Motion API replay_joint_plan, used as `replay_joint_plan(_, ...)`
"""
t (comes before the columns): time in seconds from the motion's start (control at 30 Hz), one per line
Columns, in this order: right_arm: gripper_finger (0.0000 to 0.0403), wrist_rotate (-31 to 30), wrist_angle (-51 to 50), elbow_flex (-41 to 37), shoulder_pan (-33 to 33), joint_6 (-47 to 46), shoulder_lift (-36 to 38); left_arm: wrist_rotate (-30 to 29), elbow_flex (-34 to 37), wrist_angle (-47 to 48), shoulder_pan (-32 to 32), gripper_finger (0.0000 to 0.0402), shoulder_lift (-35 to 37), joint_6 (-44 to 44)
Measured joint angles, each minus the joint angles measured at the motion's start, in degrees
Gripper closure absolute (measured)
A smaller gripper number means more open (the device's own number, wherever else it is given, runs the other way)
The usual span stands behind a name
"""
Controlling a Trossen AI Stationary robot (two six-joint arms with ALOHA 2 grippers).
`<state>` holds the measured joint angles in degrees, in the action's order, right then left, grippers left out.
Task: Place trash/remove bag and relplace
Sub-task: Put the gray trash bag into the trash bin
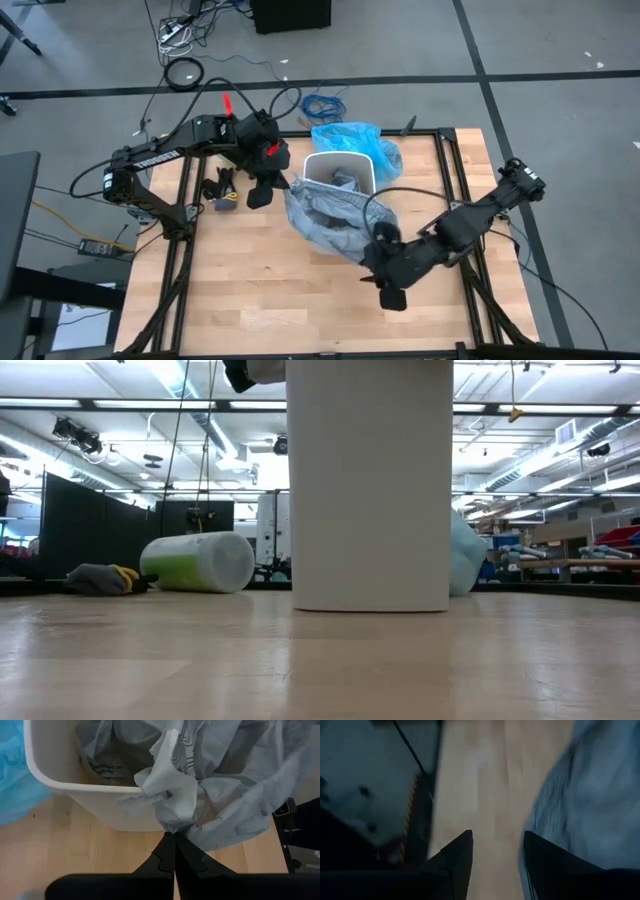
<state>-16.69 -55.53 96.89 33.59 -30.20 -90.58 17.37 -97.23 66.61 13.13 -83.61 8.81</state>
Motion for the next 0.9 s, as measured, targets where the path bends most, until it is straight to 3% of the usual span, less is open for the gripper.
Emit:
replay_joint_plan(0.23, 0.0246, -13.5, -2.3, 14.4, 3.2, 11.8, 0.3, -0.3, 0.0, 0.0, 0.0, 0.0396, 0.0, 0.1)
replay_joint_plan(0.37, 0.0260, -31.5, -19.0, 18.5, 3.1, 9.6, 0.3, -1.3, 0.0, -0.3, 0.0, 0.0396, 0.0, 0.1)
replay_joint_plan(0.43, 0.0264, -35.7, -27.5, 19.1, 1.4, 8.1, 0.3, -1.3, 0.0, -0.7, 0.0, 0.0396, 0.0, 0.1)
replay_joint_plan(0.5, 0.0264, -33.0, -29.4, 19.1, -1.2, 7.8, 0.4, -1.3, 0.0, -0.9, 0.0, 0.0396, 0.0, 0.1)
replay_joint_plan(0.67, 0.0246, -16.8, -25.2, 19.1, -8.5, 13.0, -0.2, -1.3, 0.0, -2.3, 0.0, 0.0396, 0.0, 0.1)
replay_joint_plan(0.9, 0.0218, -10.1, -25.1, 19.1, -17.5, 19.4, 0.1, -1.5, 0.0, -3.0, 0.0, 0.0396, 0.0, 1.0)
